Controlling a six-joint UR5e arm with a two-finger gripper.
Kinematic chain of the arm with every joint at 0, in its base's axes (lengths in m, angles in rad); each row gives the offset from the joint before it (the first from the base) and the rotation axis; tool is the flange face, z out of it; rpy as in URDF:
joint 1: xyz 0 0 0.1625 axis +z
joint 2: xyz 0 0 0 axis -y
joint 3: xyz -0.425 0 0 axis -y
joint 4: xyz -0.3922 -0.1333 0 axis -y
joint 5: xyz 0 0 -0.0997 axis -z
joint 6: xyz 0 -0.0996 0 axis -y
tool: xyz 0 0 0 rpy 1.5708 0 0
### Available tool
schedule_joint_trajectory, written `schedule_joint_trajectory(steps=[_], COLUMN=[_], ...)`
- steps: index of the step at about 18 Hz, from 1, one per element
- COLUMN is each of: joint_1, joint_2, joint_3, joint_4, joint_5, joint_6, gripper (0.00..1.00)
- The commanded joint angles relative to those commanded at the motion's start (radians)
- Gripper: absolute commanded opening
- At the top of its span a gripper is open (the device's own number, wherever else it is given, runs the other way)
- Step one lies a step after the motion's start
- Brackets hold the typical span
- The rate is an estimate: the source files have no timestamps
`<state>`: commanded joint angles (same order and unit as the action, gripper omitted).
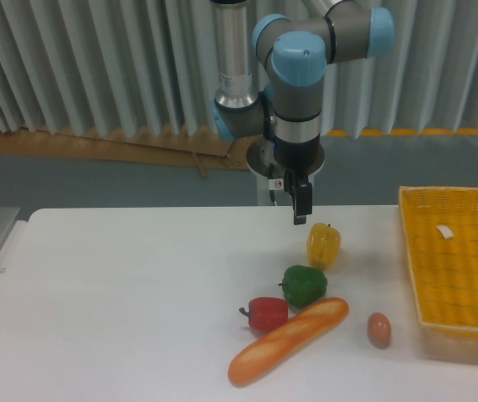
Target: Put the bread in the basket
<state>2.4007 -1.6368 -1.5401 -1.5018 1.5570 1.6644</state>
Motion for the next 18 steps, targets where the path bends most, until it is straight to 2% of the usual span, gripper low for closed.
schedule_joint_trajectory(steps=[18], joint_1=[0.003], joint_2=[0.006], joint_3=[-0.003], joint_4=[-0.002], joint_5=[0.003], joint_6=[-0.018], gripper=[1.0])
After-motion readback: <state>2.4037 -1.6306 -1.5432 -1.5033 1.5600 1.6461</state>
